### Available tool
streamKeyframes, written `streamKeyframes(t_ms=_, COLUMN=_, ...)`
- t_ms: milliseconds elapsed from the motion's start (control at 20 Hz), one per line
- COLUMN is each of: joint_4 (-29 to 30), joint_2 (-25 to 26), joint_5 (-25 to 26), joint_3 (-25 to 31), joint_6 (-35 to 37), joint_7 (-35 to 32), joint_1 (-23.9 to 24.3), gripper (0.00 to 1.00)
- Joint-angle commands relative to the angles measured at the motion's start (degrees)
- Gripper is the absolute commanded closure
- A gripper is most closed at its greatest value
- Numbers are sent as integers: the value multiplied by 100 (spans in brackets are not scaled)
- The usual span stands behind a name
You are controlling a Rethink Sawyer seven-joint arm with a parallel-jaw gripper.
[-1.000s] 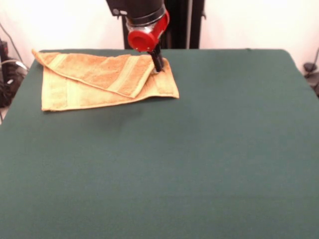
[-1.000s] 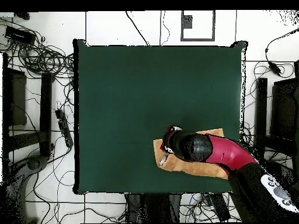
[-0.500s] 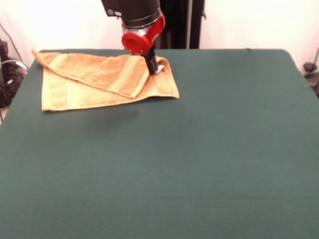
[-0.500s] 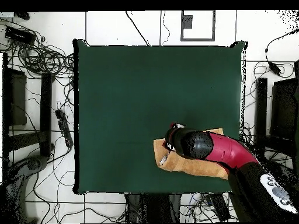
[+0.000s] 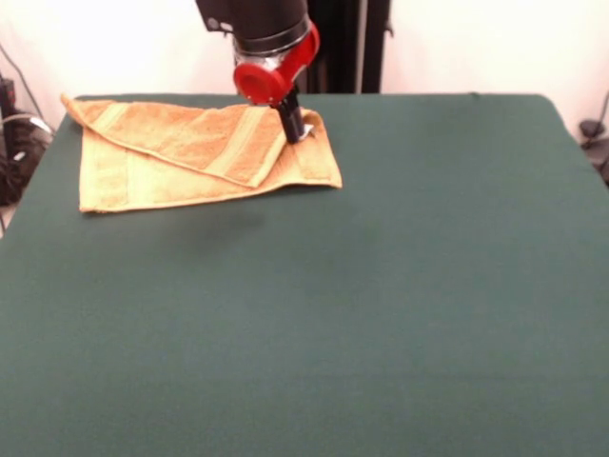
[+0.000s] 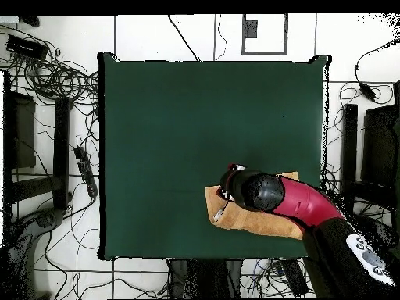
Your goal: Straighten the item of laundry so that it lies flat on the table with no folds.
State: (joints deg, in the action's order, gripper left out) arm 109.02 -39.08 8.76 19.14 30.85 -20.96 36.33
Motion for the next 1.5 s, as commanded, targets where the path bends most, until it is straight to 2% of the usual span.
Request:
streamKeyframes(t_ms=50, joint_4=-306, joint_2=453, joint_5=-355, joint_3=-279, joint_6=119, joint_7=-1924, joint_1=-429, gripper=100)
streamKeyframes(t_ms=450, joint_4=-1106, joint_2=889, joint_5=-273, joint_3=-1121, joint_6=755, joint_7=-2132, joint_1=-1162, gripper=100)
streamKeyframes(t_ms=800, joint_4=-1477, joint_2=1594, joint_5=-612, joint_3=-1071, joint_6=355, joint_7=-1992, joint_1=-1203, gripper=100)
streamKeyframes(t_ms=1150, joint_4=-1408, joint_2=1529, joint_5=-851, joint_3=-1117, joint_6=443, joint_7=-1988, joint_1=-1262, gripper=100)
streamKeyframes(t_ms=1500, joint_4=-1367, joint_2=1185, joint_5=-971, joint_3=-1573, joint_6=1038, joint_7=-2132, joint_1=-1541, gripper=100)
